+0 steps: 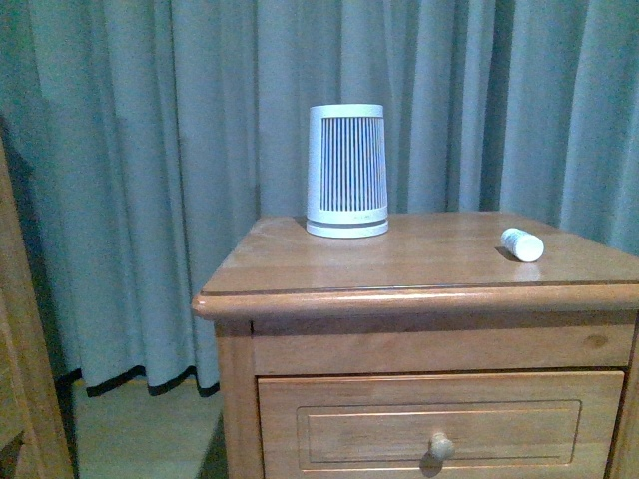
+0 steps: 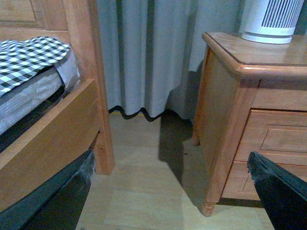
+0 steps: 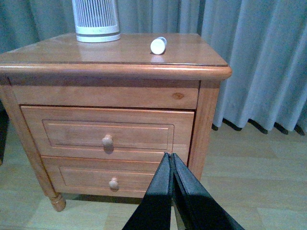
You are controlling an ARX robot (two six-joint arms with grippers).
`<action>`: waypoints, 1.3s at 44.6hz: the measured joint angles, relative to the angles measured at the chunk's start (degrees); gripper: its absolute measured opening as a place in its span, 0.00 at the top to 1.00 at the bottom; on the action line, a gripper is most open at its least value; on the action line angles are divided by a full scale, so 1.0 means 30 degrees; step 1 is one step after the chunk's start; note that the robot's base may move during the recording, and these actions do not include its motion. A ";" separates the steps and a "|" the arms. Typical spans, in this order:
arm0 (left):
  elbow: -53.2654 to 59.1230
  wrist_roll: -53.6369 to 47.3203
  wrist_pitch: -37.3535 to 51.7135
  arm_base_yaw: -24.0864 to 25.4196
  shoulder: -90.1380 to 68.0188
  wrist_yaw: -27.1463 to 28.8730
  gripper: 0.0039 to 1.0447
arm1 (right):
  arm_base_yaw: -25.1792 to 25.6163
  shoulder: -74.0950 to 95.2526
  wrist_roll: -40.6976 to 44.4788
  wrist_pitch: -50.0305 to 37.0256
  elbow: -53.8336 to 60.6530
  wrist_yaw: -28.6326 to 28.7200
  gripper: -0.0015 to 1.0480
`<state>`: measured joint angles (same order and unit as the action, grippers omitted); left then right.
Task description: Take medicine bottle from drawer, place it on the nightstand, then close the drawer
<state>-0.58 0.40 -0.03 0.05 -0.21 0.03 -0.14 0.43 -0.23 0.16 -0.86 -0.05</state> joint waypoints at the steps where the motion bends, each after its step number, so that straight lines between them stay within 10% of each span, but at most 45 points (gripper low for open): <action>1: 0.0000 0.0000 0.0000 0.0000 0.0000 0.0000 0.06 | 0.0000 0.0000 0.0000 0.0000 0.0000 -0.0007 0.97; 19: 0.0000 0.0000 0.0000 0.0000 0.0000 0.0000 0.06 | 0.0000 0.0000 0.0036 0.0000 0.0000 -0.0007 0.96; 41: 0.0000 0.0000 0.0000 0.0000 0.0000 0.0000 0.06 | 0.0000 -0.0007 0.0022 0.0000 0.0000 -0.0007 0.07; 58: 0.0000 0.0000 0.0000 0.0000 0.0000 0.0000 0.06 | 0.0000 -0.0007 0.0022 0.0000 0.0000 -0.0007 0.07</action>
<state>-0.58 0.40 -0.03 0.05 -0.21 0.03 -0.14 0.40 -0.16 0.16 -0.86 -0.08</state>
